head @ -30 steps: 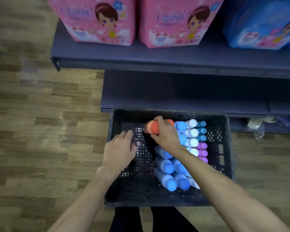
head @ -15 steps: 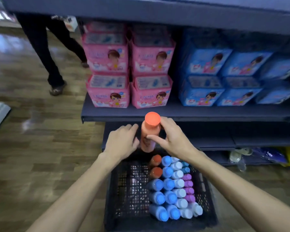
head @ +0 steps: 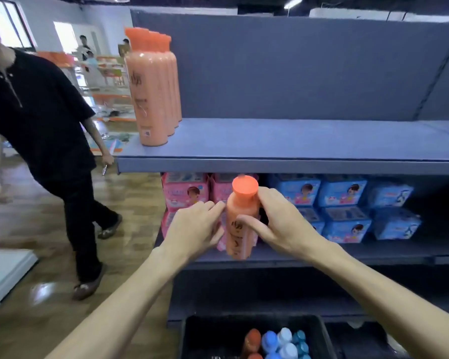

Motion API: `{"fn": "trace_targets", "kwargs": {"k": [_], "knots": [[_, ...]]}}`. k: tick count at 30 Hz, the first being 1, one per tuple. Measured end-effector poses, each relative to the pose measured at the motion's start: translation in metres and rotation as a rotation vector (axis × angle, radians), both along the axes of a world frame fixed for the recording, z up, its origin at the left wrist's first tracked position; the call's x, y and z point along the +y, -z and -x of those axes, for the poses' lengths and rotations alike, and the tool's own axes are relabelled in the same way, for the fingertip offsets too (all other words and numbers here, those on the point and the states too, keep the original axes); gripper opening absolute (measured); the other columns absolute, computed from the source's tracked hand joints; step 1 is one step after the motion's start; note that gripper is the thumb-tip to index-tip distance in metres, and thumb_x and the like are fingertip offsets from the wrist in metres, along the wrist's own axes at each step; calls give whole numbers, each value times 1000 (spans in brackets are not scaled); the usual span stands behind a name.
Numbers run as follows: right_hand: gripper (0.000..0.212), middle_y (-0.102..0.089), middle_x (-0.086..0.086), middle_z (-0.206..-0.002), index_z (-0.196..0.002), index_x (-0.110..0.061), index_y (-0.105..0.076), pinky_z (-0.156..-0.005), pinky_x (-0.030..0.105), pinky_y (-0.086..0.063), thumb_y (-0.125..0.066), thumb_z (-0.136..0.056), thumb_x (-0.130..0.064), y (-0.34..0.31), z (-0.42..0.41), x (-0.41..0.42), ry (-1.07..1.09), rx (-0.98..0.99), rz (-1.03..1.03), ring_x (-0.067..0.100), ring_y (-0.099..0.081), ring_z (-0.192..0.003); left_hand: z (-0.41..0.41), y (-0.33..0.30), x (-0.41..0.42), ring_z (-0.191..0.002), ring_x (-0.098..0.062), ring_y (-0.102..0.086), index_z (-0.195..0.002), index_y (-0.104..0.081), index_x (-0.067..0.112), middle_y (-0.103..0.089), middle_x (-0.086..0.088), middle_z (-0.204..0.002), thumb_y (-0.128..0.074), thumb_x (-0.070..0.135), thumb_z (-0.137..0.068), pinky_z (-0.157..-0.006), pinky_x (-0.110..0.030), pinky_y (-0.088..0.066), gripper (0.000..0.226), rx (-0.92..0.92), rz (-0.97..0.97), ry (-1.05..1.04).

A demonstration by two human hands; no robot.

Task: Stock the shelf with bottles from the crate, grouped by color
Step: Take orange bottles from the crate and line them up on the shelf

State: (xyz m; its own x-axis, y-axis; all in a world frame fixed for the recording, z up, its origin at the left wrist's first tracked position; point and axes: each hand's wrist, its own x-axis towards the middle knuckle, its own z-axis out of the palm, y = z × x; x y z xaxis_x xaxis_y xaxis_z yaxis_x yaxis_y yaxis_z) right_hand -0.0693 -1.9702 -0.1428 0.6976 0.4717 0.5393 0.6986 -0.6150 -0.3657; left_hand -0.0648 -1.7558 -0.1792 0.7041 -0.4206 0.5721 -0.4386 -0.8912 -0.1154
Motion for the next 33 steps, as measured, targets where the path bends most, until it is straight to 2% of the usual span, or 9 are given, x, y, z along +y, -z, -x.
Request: {"fn": "trace_targets", "kwargs": {"k": [2, 4, 8, 10, 13, 20, 25, 30, 33], "knots": [[35, -55, -14, -106, -118, -16, -55, -82, 18, -36, -64, -92, -38, -24, 0, 2, -17, -25, -14, 5, -46, -92, 2, -20, 3, -63, -22, -55, -90, -56, 16, -51, 4, -68, -51, 35, -75, -39, -30, -40, 25, -54, 9, 1], [36, -62, -9, -112, -121, -18, -55, -87, 29, -45, -64, -93, -37, -47, -2, 3, -43, -22, -35, 12, -55, -97, 5, -39, 7, -65, -22, -55, -90, -55, 18, -51, 5, -69, -43, 38, -76, -41, -31, -41, 27, -92, 15, -1], [36, -65, -3, -114, -120, -17, -53, -89, 42, -50, -62, -93, -39, -90, -8, 10, -90, -18, -82, 20, -62, -103, 8, -76, 18, -65, -23, -56, -84, -50, 18, -51, 4, -68, -54, 32, -76, -43, -31, -37, 17, -155, -20, -35], [33, -65, -3, -114, -119, -15, -54, -92, 40, -51, -63, -94, -34, -110, -10, 16, -113, -17, -109, 17, -63, -104, 8, -92, 24, -66, -24, -56, -85, -50, 17, -52, 3, -69, -57, 32, -77, -45, -33, -39, 18, -154, -25, -66], [30, -66, -5, -113, -118, -15, -54, -95, 37, -51, -63, -95, -31, -141, -14, 25, -134, -35, -142, 12, -63, -104, 4, -114, 31, -69, -24, -56, -92, -51, 17, -56, 2, -73, -51, 32, -79, -47, -36, -45, 20, -159, -20, -101], [32, -68, -2, -107, -118, -19, -52, -86, 42, -55, -59, -95, -40, -193, -38, 41, -87, -48, -149, 18, -66, -98, -5, -154, 46, -75, -21, -59, -101, -53, 17, -59, 4, -78, -50, 32, -87, -53, -36, -50, 21, -167, -34, -168], [34, -65, -1, -108, -121, -17, -51, -84, 35, -53, -56, -97, -39, -204, -57, 50, -29, -16, -123, 18, -62, -99, -9, -165, 50, -78, -24, -59, -99, -52, 15, -61, 1, -83, -51, 29, -86, -58, -37, -50, 20, -138, -44, -202], [31, -60, -4, -98, -117, -14, -50, -64, 20, -42, -51, -99, -40, -204, -75, 56, 46, 39, -112, 16, -58, -89, -20, -164, 52, -81, -23, -61, -102, -52, 17, -63, 3, -87, -49, 31, -85, -61, -35, -52, 22, -110, -58, -245], [30, -56, -3, -97, -115, -13, -48, -59, 18, -39, -47, -101, -40, -206, -81, 58, 89, 62, -86, 14, -55, -85, -25, -161, 52, -79, -21, -61, -101, -52, 17, -64, 3, -87, -49, 31, -85, -60, -34, -52, 21, -110, -69, -246]]}}
